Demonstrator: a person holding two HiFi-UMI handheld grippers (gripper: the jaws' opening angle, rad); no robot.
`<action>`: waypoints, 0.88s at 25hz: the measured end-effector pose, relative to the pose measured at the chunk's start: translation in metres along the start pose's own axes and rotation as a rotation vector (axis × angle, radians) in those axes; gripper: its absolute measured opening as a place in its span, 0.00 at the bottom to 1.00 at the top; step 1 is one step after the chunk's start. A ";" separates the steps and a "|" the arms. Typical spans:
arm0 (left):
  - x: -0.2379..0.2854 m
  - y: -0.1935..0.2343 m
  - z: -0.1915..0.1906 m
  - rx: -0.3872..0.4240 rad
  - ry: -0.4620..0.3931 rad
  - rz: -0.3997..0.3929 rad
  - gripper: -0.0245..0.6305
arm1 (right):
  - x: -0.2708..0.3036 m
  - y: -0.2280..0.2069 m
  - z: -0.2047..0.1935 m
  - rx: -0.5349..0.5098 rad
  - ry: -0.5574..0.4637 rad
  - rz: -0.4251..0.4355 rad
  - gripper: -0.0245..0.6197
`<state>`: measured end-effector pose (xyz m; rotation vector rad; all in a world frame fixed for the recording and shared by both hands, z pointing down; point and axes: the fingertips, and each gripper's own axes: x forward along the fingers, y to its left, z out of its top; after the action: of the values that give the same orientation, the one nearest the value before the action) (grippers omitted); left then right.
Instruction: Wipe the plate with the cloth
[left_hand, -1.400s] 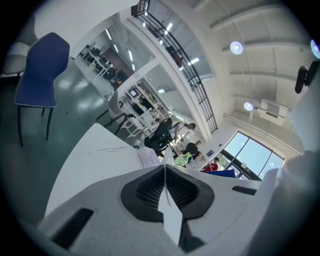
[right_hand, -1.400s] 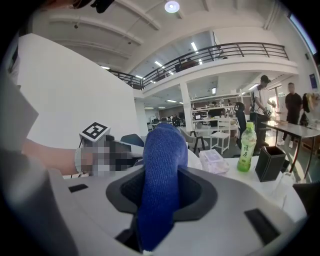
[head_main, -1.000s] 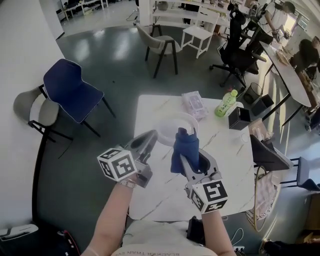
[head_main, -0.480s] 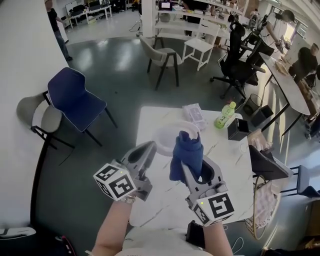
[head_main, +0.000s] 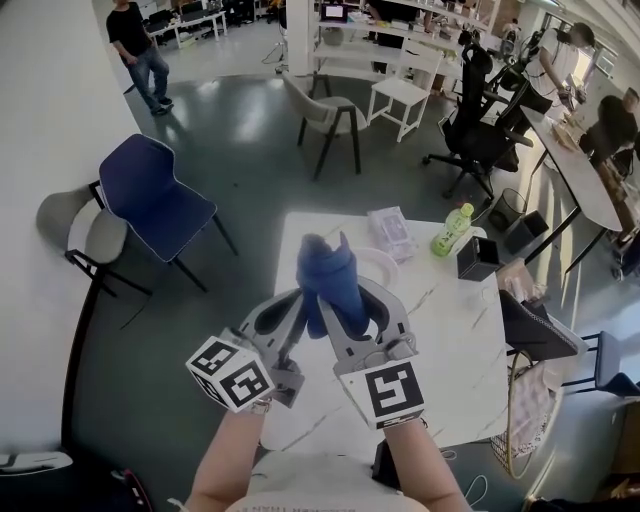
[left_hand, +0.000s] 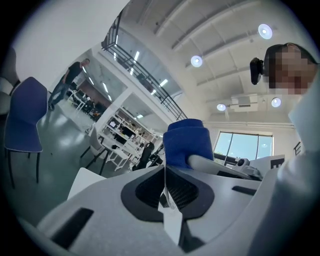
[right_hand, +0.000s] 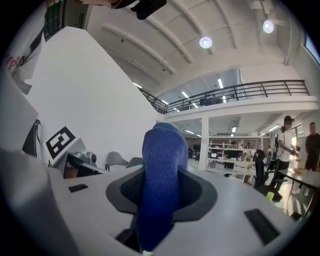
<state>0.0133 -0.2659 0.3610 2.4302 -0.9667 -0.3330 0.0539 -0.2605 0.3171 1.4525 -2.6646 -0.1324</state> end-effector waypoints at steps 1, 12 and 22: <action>-0.002 0.000 0.000 0.000 -0.003 0.003 0.05 | 0.000 -0.003 -0.002 0.005 0.005 -0.014 0.23; -0.016 -0.007 0.010 -0.003 -0.048 -0.005 0.05 | -0.049 -0.095 -0.034 0.038 0.090 -0.302 0.23; -0.019 -0.014 0.010 -0.002 -0.055 -0.012 0.05 | -0.101 -0.112 -0.039 0.076 0.093 -0.397 0.23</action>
<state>0.0036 -0.2476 0.3459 2.4372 -0.9755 -0.4063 0.2068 -0.2376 0.3364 1.9436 -2.3016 0.0072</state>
